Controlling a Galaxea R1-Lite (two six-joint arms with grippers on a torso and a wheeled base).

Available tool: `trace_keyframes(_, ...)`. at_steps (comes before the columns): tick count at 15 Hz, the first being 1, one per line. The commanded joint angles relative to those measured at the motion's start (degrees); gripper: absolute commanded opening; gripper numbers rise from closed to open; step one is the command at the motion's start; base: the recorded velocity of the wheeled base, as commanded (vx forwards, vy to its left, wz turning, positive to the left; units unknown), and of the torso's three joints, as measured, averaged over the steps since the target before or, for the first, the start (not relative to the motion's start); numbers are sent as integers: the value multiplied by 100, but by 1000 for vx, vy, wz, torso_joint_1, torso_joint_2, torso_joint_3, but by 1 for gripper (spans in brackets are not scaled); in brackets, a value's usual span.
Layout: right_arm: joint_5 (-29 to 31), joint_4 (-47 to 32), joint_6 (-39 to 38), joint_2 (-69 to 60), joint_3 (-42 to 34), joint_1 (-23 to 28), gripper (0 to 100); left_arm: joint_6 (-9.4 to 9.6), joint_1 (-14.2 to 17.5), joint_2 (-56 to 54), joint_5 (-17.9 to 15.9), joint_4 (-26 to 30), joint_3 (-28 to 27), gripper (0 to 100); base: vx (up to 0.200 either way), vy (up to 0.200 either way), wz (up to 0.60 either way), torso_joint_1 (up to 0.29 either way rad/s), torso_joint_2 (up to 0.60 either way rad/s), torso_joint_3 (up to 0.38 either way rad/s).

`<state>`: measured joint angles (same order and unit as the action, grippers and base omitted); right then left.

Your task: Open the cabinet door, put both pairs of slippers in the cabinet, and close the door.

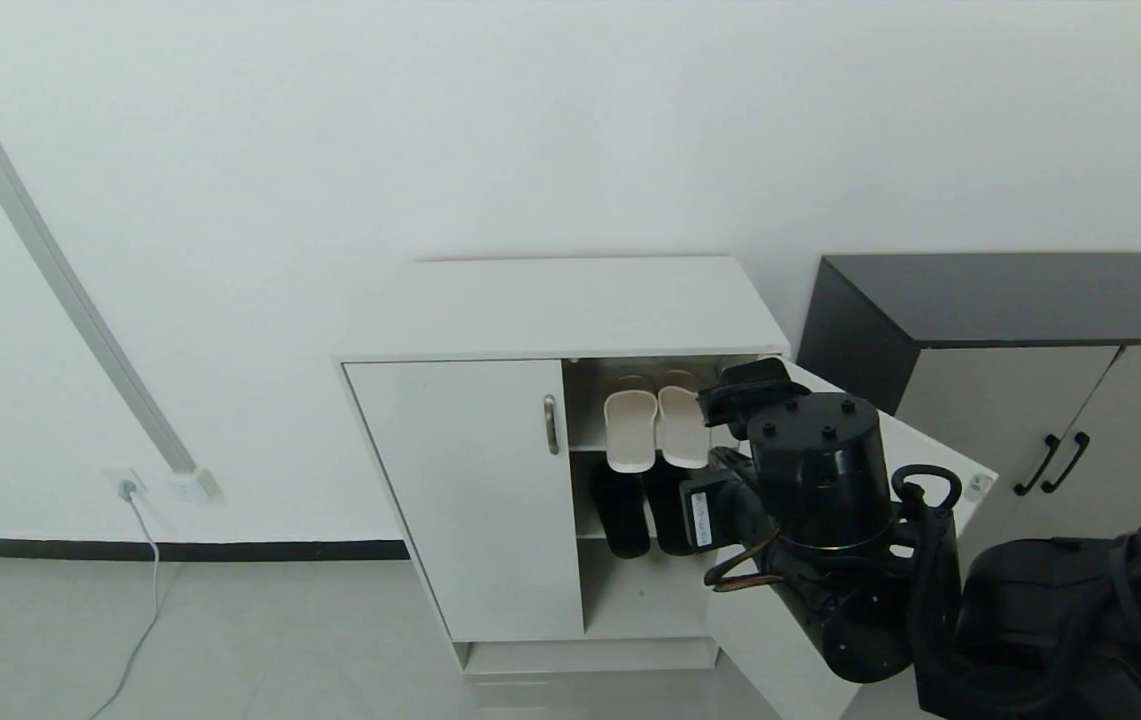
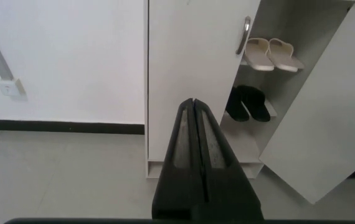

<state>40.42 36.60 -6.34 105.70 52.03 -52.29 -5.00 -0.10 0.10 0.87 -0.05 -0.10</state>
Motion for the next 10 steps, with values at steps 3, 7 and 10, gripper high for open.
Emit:
trace_keyframes(3, 1, 5, 1, -32, -9, -1, 0, -1, 1, -1, 1, -4, 1, 0, 0, 0, 0, 253, -585, -330)
trace_keyframes(7, -8, 5, 10, -50, 0, -10, 0, -10, 1, -1, 1, -4, 1, 0, 0, 0, 0, 237, -542, -299)
trace_keyframes(10, -8, 5, 10, -68, -9, -1, 0, -1, 1, -1, 1, -4, 1, 0, 0, 0, 0, 185, -391, -222)
